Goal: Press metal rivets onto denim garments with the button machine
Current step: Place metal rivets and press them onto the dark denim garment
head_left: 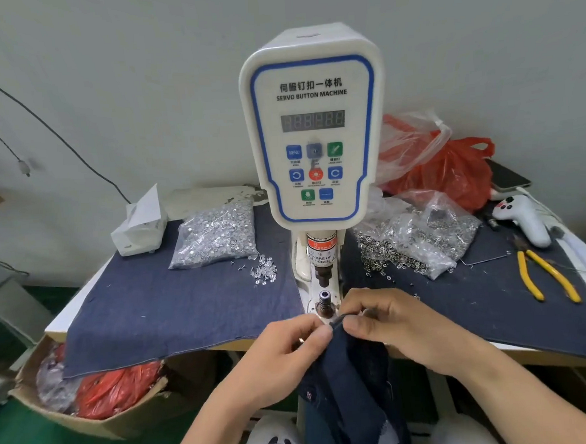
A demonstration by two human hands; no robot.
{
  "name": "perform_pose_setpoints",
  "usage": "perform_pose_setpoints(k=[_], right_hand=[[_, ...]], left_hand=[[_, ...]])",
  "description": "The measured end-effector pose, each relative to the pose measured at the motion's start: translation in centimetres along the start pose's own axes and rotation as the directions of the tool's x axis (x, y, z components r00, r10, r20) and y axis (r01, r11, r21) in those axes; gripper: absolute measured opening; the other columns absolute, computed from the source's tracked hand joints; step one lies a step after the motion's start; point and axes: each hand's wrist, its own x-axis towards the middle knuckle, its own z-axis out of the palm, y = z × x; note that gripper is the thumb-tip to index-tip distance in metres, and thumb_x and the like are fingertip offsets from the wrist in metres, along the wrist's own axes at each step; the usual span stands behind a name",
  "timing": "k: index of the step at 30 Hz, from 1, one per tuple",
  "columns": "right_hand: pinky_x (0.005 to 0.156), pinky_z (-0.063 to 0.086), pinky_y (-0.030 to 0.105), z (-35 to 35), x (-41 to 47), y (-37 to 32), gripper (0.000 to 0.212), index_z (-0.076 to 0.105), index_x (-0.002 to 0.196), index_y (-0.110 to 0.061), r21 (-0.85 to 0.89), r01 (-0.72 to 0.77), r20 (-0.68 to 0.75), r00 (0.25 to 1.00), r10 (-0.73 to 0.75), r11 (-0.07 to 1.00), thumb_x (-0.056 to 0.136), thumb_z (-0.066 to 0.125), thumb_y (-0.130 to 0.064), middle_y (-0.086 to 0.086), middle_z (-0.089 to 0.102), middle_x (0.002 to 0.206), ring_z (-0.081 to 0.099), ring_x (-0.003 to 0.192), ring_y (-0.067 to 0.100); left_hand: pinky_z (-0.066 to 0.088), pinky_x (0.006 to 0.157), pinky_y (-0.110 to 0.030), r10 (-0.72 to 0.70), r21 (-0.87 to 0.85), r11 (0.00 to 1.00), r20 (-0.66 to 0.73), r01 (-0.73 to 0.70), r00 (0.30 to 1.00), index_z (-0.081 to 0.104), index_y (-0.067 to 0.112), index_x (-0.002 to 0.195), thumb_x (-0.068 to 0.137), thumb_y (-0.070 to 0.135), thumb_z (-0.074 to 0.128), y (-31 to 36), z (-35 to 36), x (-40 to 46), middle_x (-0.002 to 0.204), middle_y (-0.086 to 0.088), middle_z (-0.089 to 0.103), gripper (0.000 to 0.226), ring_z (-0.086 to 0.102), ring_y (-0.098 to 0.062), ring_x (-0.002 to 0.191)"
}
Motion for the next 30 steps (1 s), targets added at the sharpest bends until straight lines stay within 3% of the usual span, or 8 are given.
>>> perform_pose_setpoints(k=[3, 7, 10, 13, 16, 21, 26, 30], right_hand=[[0.070, 0.036, 0.026, 0.4, -0.5, 0.3, 0.019, 0.062, 0.074, -0.009, 0.301, -0.071, 0.011, 0.997, 0.071, 0.951, 0.087, 0.068, -0.022, 0.007, 0.049, 0.078, 0.045, 0.075, 0.016], [0.071, 0.037, 0.037, 0.2, -0.7, 1.6, 0.015, 0.060, 0.073, -0.007, 0.531, -0.180, -0.012, 0.975, 0.220, 0.828, 0.077, 0.071, -0.016, 0.019, 0.046, 0.088, 0.045, 0.080, 0.029], [0.065, 0.045, 0.028, -1.0, -0.4, 2.2, 0.014, 0.069, 0.086, -0.005, 0.321, -0.275, 0.001, 0.957, 0.289, 0.907, 0.091, 0.070, -0.019, 0.017, 0.062, 0.087, 0.058, 0.078, 0.025], [0.065, 0.054, 0.028, -3.3, 1.4, 2.9, 0.021, 0.078, 0.095, -0.021, -0.206, -0.260, -0.339, 0.923, 0.180, 0.943, 0.102, 0.059, -0.013, -0.004, 0.077, 0.086, 0.068, 0.071, 0.013], [0.066, 0.042, 0.030, -5.9, 3.3, 4.0, 0.019, 0.076, 0.088, -0.020, -0.701, -0.466, -0.568, 0.822, -0.028, 0.541, 0.100, 0.061, -0.022, -0.003, 0.073, 0.083, 0.069, 0.081, 0.022], [0.072, 0.048, 0.035, -6.3, 5.1, 6.2, 0.021, 0.074, 0.091, -0.015, -0.798, -0.542, -0.560, 0.829, 0.010, 0.265, 0.098, 0.063, -0.031, 0.007, 0.070, 0.095, 0.067, 0.094, 0.030], [0.069, 0.047, 0.035, -6.5, 5.3, 6.6, 0.010, 0.070, 0.093, -0.015, -0.816, -0.515, -0.540, 0.841, -0.031, 0.262, 0.096, 0.061, -0.014, 0.007, 0.069, 0.091, 0.068, 0.091, 0.030], [0.074, 0.047, 0.035, -6.8, 5.4, 6.0, 0.017, 0.071, 0.090, -0.012, -0.782, -0.552, -0.558, 0.827, 0.067, 0.291, 0.099, 0.059, -0.021, 0.008, 0.070, 0.097, 0.067, 0.095, 0.031]], left_hand=[[0.046, 0.082, -0.030, -0.033, 0.190, 0.982, 0.089, 0.015, 0.996, 0.064, 0.036, 0.090, 0.107, 0.052, 0.048, -0.4, -0.5, -0.2, 0.093, 0.015, 0.059, 0.028, 0.057, -0.004, 0.089], [0.040, 0.091, -0.021, -0.024, 0.152, 0.988, -0.074, 0.035, 0.997, 0.062, 0.044, 0.083, 0.110, 0.039, 0.051, -0.8, -0.3, 0.0, 0.102, 0.016, 0.058, 0.029, 0.056, -0.006, 0.102], [0.041, 0.074, -0.023, -0.051, -0.001, 0.999, -0.158, 0.052, 0.986, 0.058, 0.031, 0.083, 0.108, 0.044, 0.048, -1.0, 0.4, -0.2, 0.083, 0.012, 0.056, 0.030, 0.053, -0.005, 0.079], [0.040, 0.068, -0.020, -0.066, 0.007, 0.998, -0.189, 0.069, 0.980, 0.055, 0.030, 0.081, 0.109, 0.044, 0.044, -1.1, 0.5, 0.1, 0.076, 0.013, 0.053, 0.033, 0.049, -0.003, 0.072], [0.039, 0.068, -0.015, -0.104, 0.037, 0.993, -0.233, 0.116, 0.967, 0.053, 0.031, 0.076, 0.113, 0.029, 0.045, -1.4, 0.1, 0.6, 0.071, 0.017, 0.052, 0.038, 0.048, 0.000, 0.070], [0.036, 0.062, -0.022, -0.199, -0.008, 0.978, -0.336, 0.209, 0.920, 0.049, 0.026, 0.060, 0.099, 0.018, 0.048, -2.2, -1.6, 1.8, 0.064, 0.011, 0.049, 0.039, 0.043, -0.006, 0.064], [0.039, 0.065, -0.025, -0.267, 0.075, 0.932, -0.522, 0.356, 0.810, 0.057, 0.027, 0.069, 0.102, 0.015, 0.045, -3.0, -2.4, 2.7, 0.070, 0.014, 0.061, 0.037, 0.054, -0.005, 0.071], [0.047, 0.078, -0.038, -0.270, 0.194, 0.840, -0.660, 0.507, 0.701, 0.057, 0.024, 0.095, 0.101, 0.028, 0.052, -3.8, -3.1, 3.5, 0.087, 0.003, 0.068, 0.009, 0.062, -0.025, 0.088]])
